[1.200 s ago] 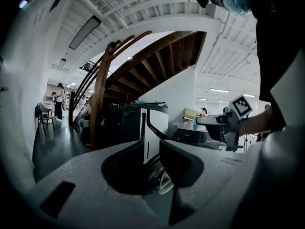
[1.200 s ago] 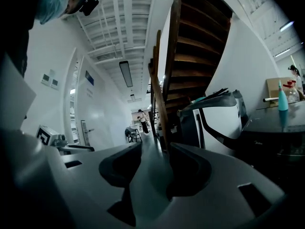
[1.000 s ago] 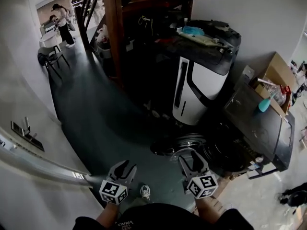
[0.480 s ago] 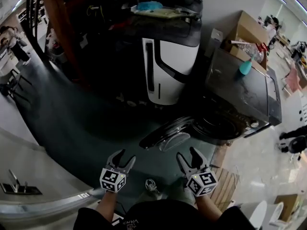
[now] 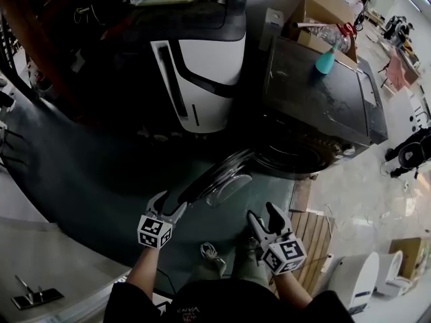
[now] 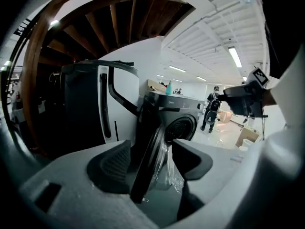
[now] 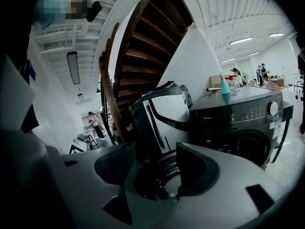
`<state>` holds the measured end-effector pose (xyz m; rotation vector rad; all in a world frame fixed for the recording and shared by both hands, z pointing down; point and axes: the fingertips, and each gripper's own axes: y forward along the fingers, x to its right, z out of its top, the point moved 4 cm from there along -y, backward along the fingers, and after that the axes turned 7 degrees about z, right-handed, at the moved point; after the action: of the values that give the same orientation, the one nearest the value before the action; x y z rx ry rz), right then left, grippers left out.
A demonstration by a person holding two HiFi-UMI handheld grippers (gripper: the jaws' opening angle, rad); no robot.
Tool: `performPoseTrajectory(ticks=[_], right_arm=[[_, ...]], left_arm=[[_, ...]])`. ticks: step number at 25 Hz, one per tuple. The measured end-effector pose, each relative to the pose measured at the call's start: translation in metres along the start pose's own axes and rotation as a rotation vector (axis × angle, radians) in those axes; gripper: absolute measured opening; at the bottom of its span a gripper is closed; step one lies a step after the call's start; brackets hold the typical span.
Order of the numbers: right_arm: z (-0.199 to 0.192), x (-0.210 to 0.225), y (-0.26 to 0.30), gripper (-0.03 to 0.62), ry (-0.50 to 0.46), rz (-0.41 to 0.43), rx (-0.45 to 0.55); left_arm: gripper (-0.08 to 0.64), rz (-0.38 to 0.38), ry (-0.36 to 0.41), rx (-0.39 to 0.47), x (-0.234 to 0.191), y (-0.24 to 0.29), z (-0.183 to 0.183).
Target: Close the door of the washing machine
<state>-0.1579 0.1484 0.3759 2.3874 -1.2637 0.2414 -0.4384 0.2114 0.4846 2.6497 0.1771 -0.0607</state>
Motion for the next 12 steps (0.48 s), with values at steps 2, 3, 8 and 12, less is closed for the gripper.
performPoseTrajectory(ticks=[2,3,8,12], right_arm=[[-0.002,0.014,-0.001,0.250,0.008,-0.009,-0.010],[-0.004,0.021,-0.002,0.250,0.013,-0.012,-0.019],[-0.022,0.051,-0.002,0.245,0.049,-0.011,-0.051],[-0.039,0.068,-0.002,0.244,0.087,-0.012,-0.076]], left_arm=[[0.289,-0.025,0.022,-0.043,0.002,0.024,-0.009],[0.293,-0.035,0.033,-0.065,0.004,0.036,-0.014],[0.296,-0.063,0.073,-0.161,0.009,0.081,-0.041],[0.313,-0.073,0.061,-0.198,0.010,0.107,-0.053]])
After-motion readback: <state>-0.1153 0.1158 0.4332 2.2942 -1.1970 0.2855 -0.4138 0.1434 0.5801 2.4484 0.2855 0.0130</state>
